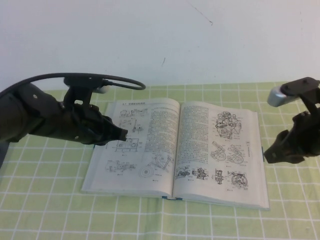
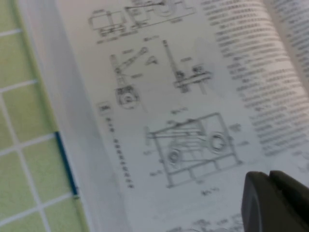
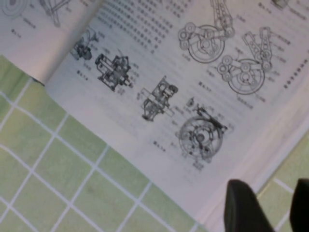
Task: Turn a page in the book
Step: Open the closed book
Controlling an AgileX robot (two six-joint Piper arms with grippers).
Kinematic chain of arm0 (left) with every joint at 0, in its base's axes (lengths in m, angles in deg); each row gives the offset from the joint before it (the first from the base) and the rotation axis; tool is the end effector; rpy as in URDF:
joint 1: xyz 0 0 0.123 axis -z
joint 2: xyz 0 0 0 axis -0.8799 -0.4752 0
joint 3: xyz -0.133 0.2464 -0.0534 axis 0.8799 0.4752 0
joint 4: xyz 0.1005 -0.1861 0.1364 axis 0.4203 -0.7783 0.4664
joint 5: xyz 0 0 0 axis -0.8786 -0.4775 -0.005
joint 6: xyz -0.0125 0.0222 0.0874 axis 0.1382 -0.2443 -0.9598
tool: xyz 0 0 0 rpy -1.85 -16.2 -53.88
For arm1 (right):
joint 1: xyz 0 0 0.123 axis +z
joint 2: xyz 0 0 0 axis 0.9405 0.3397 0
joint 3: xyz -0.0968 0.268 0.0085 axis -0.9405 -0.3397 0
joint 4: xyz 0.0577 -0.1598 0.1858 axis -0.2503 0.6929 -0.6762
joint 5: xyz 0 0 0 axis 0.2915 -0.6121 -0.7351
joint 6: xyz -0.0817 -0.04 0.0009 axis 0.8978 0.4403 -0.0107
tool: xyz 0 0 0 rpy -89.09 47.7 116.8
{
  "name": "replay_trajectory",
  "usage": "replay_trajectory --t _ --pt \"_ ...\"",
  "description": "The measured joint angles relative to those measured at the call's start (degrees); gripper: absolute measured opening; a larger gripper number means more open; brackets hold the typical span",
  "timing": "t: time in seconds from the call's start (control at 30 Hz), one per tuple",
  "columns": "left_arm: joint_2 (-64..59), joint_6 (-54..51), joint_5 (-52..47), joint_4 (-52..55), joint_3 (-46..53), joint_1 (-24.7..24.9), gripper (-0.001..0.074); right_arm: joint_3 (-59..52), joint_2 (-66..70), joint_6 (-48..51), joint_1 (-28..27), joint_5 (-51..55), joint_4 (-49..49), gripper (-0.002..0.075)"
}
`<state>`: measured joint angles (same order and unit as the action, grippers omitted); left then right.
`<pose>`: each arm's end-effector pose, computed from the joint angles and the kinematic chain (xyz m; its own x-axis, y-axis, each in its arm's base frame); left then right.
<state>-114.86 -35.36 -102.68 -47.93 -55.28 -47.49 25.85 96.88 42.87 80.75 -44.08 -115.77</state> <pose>0.3339 -0.1125 0.2210 -0.7438 0.1489 -0.6516 0.3980 0.8819 -0.2528 0.2985 0.0858 0.2263 -0.7879 -0.3909 -0.4759 -0.5221 0.8338 0.1795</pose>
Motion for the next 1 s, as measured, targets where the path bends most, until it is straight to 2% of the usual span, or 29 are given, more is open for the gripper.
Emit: replay_trajectory --t 0.2,0.5,1.0 --pt "-4.3 1.2 5.6 2.7 -0.3 0.0 -0.0003 4.7 6.9 -1.4 0.6 -0.3 -1.5 0.0244" --pt "-10.5 1.6 8.0 3.1 -0.3 0.0 -0.0003 9.7 15.5 -1.7 0.6 -1.2 -6.7 0.0363" --pt "-12.2 1.6 8.1 2.0 -0.9 0.0 -0.0003 10.5 23.2 -2.7 0.6 -5.4 -9.0 0.0375"
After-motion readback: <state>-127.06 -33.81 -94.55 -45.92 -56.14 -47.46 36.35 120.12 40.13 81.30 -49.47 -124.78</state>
